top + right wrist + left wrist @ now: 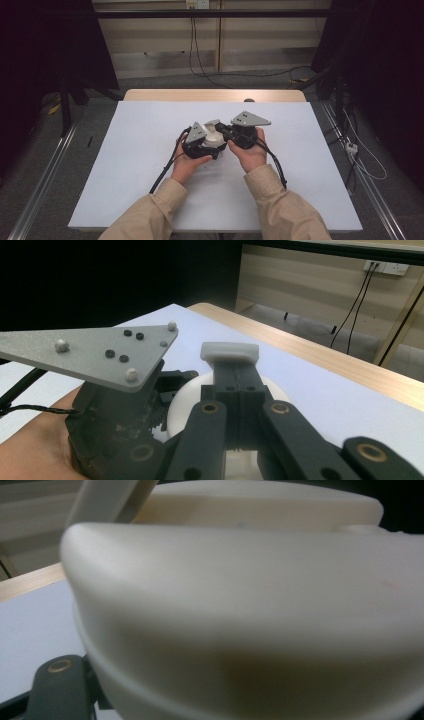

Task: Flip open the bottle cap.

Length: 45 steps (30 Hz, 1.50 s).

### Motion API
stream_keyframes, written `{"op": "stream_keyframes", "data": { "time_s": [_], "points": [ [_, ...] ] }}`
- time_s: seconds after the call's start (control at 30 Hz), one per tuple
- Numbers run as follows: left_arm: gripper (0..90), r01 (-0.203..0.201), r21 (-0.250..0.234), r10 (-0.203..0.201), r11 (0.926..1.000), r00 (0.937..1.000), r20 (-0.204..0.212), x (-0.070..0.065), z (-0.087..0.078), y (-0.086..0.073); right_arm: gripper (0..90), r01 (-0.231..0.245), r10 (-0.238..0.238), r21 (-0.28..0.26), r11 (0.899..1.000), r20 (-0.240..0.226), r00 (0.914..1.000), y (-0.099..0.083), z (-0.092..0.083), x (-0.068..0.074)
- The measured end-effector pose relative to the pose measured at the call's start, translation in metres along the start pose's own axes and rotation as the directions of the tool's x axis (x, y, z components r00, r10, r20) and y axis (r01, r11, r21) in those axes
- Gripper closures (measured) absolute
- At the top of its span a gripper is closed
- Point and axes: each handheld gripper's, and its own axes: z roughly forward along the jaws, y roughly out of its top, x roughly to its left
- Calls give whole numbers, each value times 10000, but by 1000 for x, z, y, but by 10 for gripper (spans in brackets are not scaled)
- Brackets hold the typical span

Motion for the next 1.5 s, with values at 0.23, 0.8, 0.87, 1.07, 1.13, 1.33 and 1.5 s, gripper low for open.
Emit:
{"op": "stream_keyframes", "data": {
  "time_s": [0.23, 0.8, 0.87, 1.07, 1.13, 1.33, 1.5],
  "points": [
    [187, 34, -17, -34, 10000, 10000, -8, 0, 0, 0, 900, 84, -84, 8, 10000, 31, 10000, 3, 3, 0],
    [187, 1, 2, -1, 10000, 10000, -11, 0, 0, 0, 900, 241, -242, 49, 9997, 205, 9995, 10, 11, -1],
    [187, 22, 3, -22, 10000, 10000, -1, 0, 0, 0, 900, 232, -232, 29, 9997, 233, 9995, 10, 11, -2],
    [187, 56, -18, -56, 10000, 10000, -7, 0, 0, 0, 900, 290, -288, -50, 9996, 249, 9993, 12, 14, -2],
    [187, 41, 11, -41, 10000, 10000, -7, 0, 0, 0, 900, 329, -328, -38, 9995, 270, 9991, 13, 14, -2],
    [187, 5, 14, -5, 10000, 10000, -4, 0, 0, 0, 900, 331, -328, -117, 9994, 251, 9991, 14, 16, -2],
    [187, 7, 15, -7, 10000, 10000, -5, 0, 0, 0, 900, 394, -391, -80, 9992, 293, 9988, 14, 18, -3]
  ]
}}
